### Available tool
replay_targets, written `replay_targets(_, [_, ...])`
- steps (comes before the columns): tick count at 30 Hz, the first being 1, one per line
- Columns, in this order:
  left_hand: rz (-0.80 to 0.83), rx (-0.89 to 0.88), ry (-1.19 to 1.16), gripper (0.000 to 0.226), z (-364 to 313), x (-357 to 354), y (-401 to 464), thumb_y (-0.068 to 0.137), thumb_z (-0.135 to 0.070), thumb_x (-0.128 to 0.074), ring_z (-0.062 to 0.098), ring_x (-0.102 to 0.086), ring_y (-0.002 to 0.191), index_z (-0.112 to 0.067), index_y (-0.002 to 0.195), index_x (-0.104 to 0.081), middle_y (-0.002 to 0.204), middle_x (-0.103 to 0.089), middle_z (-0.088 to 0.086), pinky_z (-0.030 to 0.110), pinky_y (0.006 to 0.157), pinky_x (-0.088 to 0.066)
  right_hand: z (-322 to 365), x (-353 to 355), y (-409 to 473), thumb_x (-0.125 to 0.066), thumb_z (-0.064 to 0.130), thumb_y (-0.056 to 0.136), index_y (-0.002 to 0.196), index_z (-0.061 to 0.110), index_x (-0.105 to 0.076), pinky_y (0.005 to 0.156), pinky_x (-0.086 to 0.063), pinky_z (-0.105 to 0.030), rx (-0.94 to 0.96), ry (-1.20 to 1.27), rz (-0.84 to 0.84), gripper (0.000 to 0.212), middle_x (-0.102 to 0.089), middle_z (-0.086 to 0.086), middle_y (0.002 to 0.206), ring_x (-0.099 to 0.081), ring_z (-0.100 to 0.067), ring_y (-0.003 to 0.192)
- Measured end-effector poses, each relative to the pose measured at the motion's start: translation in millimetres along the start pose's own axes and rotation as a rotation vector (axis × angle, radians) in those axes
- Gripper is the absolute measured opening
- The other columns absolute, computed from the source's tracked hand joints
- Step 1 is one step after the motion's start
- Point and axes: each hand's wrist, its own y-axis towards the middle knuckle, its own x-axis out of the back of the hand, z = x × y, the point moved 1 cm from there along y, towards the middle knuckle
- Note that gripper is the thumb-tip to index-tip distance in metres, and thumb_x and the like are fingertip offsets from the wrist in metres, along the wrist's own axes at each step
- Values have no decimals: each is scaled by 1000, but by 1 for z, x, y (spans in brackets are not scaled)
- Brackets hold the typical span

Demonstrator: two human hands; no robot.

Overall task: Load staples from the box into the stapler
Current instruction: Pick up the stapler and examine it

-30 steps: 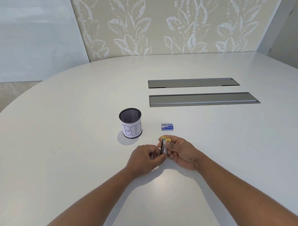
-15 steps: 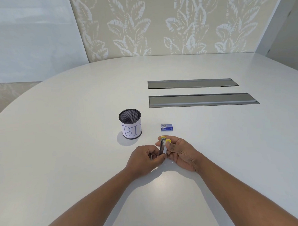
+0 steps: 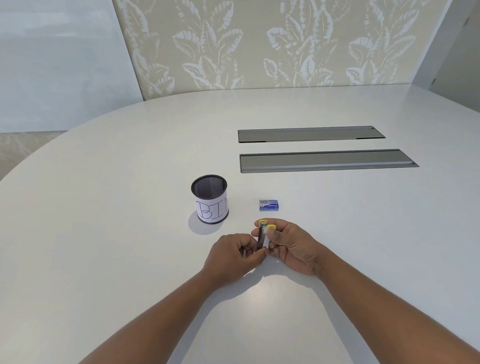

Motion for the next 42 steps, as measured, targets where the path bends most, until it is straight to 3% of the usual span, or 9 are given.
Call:
replay_targets(4, [-4, 1, -13, 30, 0, 0, 0, 77, -52, -69, 4, -45, 53, -24, 70, -65, 55, -55, -18, 17, 53, -32, 1, 2, 0, -96, 38, 61, 114, 14, -76, 84, -54, -34, 0, 14, 28, 61, -73, -13, 116, -61, -31, 100])
replay_targets(11, [3, -14, 10, 30, 2, -2, -1, 78, -51, -69, 6, -44, 52, -23, 68, -63, 55, -55, -17, 17, 53, -31, -1, 1, 1, -98, 40, 58, 104, 15, -79, 69, -54, -26, -8, -10, -5, 56, -74, -11, 103, -53, -20, 74])
replay_targets(17, [-6, -6, 5, 28, 3, -1, 1, 77, -52, -69, 5, -45, 52, -26, 69, -64, 55, -55, -17, 16, 52, -31, 1, 2, 0, -96, 35, 63, 112, 12, -76, 74, -58, -29, 2, 40, 37, 58, -74, -14, 112, -71, -23, 90])
replay_targets(23, [1, -11, 16, 30, 5, -4, 1, 78, -53, -68, 6, -45, 52, -24, 69, -64, 58, -59, -13, 19, 53, -34, -2, 3, 3, -97, 41, 58, 105, 15, -78, 71, -50, -27, -6, -9, -7, 56, -74, -12, 104, -50, -18, 72])
replay_targets(25, [-2, -11, 19, 30, 5, -4, 1, 78, -53, -68, 6, -45, 52, -24, 69, -65, 58, -59, -14, 19, 53, -33, -2, 2, 3, -97, 41, 59, 107, 15, -77, 71, -50, -27, -2, -12, -11, 58, -73, -12, 106, -52, -16, 70])
replay_targets(28, [-9, -8, 17, 29, 5, -3, 1, 77, -51, -68, 5, -46, 52, -24, 69, -65, 56, -57, -15, 16, 52, -31, -2, 2, 1, -95, 37, 64, 114, 13, -75, 73, -53, -26, 10, 9, -10, 60, -72, -14, 113, -64, -23, 85])
replay_targets(31, [-16, -3, -13, 30, 5, -3, 1, 77, -53, -68, 5, -45, 52, -24, 69, -64, 54, -54, -16, 15, 51, -31, -2, 1, 0, -88, 24, 74, 117, 11, -74, 70, -56, -27, 21, 63, -19, 47, -71, -16, 118, -70, -27, 97])
replay_targets(35, [-33, -12, -67, 34, 6, -2, 1, 79, -53, -70, 6, -41, 51, -22, 68, -63, 53, -51, -14, 16, 51, -31, -2, 0, -2, -71, 2, 86, 114, 8, -75, 76, -58, -29, 28, 90, -21, 29, -72, -16, 111, -72, -27, 97])
replay_targets(42, [-27, -20, -152, 43, 3, 1, -1, 72, -69, -73, 6, -35, 49, -27, 67, -67, 50, -50, -16, 18, 50, -31, -2, -4, -4, -66, 13, 90, 111, 4, -74, 71, -58, -29, 46, 44, -41, 24, -71, -16, 107, -70, -26, 88])
